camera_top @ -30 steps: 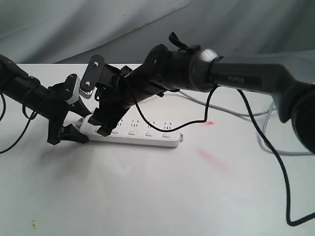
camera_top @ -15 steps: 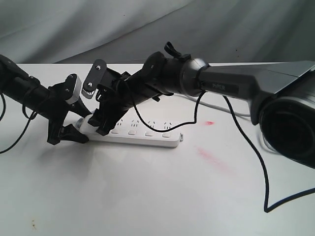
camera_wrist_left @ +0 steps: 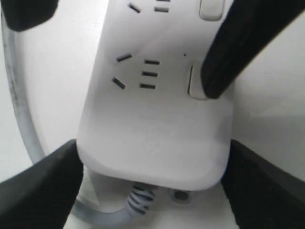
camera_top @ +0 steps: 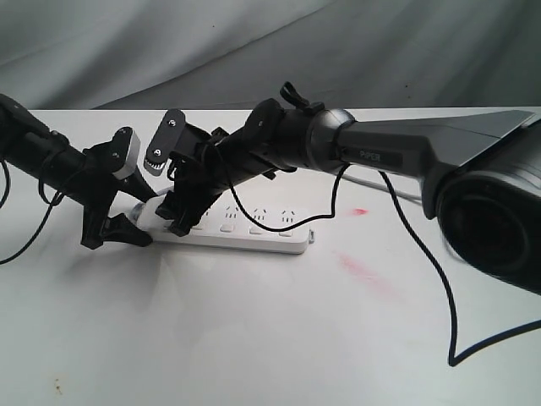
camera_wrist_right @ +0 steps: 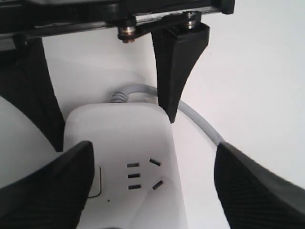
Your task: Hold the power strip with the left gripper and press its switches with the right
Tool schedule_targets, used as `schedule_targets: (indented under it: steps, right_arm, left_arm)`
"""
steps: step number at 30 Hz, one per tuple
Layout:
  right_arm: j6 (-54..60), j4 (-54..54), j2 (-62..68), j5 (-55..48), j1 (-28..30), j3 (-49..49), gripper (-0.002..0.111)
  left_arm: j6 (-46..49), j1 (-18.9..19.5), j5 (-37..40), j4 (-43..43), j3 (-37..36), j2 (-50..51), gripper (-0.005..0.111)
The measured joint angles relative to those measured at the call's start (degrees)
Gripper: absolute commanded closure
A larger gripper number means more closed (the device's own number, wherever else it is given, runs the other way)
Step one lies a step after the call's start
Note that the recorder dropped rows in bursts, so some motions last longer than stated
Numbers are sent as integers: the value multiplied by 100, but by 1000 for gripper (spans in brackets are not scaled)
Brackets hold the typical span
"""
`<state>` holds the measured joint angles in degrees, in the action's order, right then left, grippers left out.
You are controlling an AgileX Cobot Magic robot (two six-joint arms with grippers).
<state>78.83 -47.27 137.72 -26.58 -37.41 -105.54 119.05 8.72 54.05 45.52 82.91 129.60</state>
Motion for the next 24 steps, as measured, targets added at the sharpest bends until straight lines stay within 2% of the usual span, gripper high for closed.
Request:
schedule_targets:
  steps: [24]
  right_arm:
    - [10, -63, 140, 50, 0, -12, 43]
  left_arm:
    - [0, 0, 0, 0, 0, 0, 41]
